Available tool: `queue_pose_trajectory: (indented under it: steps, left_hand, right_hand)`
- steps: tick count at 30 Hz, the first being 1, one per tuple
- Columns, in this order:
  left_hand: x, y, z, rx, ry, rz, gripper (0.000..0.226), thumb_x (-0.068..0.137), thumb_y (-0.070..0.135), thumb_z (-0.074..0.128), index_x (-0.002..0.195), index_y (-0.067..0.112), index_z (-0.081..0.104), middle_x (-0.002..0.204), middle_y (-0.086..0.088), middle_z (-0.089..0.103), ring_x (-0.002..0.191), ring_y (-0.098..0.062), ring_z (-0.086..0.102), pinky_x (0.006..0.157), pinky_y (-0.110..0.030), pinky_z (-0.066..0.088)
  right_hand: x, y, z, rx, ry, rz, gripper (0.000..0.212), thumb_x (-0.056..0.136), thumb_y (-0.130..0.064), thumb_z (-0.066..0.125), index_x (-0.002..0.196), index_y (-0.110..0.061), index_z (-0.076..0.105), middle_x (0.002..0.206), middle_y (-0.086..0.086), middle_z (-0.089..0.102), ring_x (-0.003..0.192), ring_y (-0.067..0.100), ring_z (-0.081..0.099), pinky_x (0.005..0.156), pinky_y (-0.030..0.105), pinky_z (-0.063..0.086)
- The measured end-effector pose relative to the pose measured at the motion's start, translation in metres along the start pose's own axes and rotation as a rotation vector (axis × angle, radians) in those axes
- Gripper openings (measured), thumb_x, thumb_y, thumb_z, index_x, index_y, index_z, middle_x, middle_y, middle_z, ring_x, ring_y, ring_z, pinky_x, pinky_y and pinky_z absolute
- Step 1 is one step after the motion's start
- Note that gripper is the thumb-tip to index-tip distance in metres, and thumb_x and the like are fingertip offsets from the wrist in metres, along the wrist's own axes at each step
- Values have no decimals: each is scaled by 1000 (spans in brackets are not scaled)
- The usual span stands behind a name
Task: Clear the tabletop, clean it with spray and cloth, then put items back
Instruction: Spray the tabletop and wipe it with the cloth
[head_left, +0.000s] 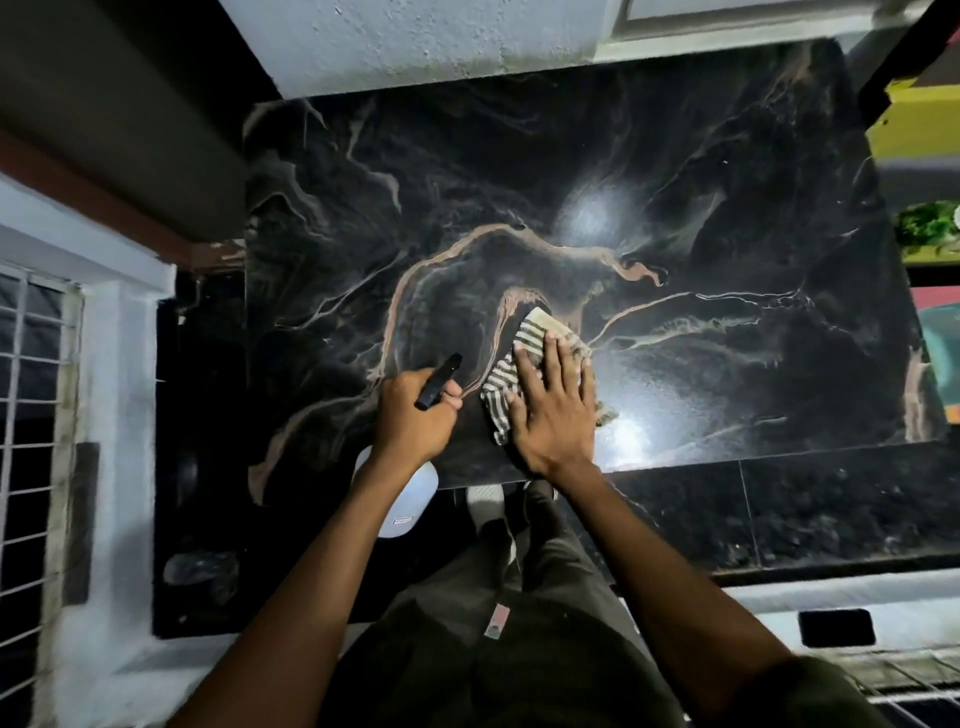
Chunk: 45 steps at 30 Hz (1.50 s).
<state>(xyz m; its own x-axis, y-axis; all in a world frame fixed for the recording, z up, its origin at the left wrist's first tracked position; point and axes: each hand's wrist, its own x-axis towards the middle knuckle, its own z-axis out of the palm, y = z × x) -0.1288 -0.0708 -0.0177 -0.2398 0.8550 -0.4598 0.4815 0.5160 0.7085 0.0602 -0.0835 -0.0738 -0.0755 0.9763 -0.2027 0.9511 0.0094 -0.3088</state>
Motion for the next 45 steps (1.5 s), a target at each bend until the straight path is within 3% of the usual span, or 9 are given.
queue_pose_trajectory:
  steps: [6,10,17,20,25,28,34,39,45]
  left_hand:
    - [7,1,-9,51,40,-26,23,64,17,55,75,27,72,65,-1,73,64,-25,73,59,-48,63]
    - [9,8,-13,86,34,-10,16,68,15,57,72,18,73,69,-1,75,72,-21,73,69,-45,63]
    - [11,33,20,82,-44,56,23,69,18,56,79,32,71,73,1,75,73,-24,74,57,-47,63]
    - [13,48,42,63,-59,78,21,69,17,57,79,27,72,73,1,76,72,-22,74,58,-48,64]
    - [24,80,78,139,-64,132,17,67,19,54,67,10,68,62,-7,70,59,-28,68,52,-42,59]
    - [33,105,97,191,-48,130,17,67,18,54,69,12,69,63,-9,69,63,-31,68,54,-45,59]
    - [49,153,153,93,-110,35,28,64,32,47,75,39,72,69,0,74,69,-32,72,60,-39,60]
    - [69,188,193,15,-121,42,23,69,20,56,73,34,75,72,-1,73,76,-33,73,72,-53,63]
    - [81,219,213,86,-121,78,22,66,37,51,75,29,70,70,0,73,70,-19,72,60,-50,63]
  right_hand:
    - [16,-85,35,-53,-111,-274,74,91,-50,42,159,-22,30,170,11,13,159,28,-3,126,55,4]
    - [-36,-54,43,-24,-98,-349,62,100,-52,38,158,-29,33,171,4,13,159,23,-2,127,55,5]
    - [-32,132,-28,-51,-37,288,65,99,-54,25,161,-38,18,170,8,13,158,30,9,125,58,10]
    - [24,141,-51,42,42,568,68,98,-55,22,162,-34,15,171,12,4,158,31,0,125,58,3]
    - [33,53,-16,-18,-91,-27,64,102,-58,19,161,-36,5,172,7,-4,158,27,-9,126,57,-3]
    - [-2,79,-11,-12,-114,-238,63,103,-55,30,162,-37,14,172,1,0,159,23,-2,125,55,9]
    - [8,268,-87,27,-35,223,64,99,-56,27,160,-41,21,171,7,13,157,31,13,125,57,12]
    - [136,333,-142,35,45,603,75,93,-61,15,163,-33,16,171,13,5,158,33,3,126,57,4]
    - [192,254,-117,15,-41,220,68,98,-65,6,161,-41,8,169,9,-7,157,31,-7,125,60,-4]
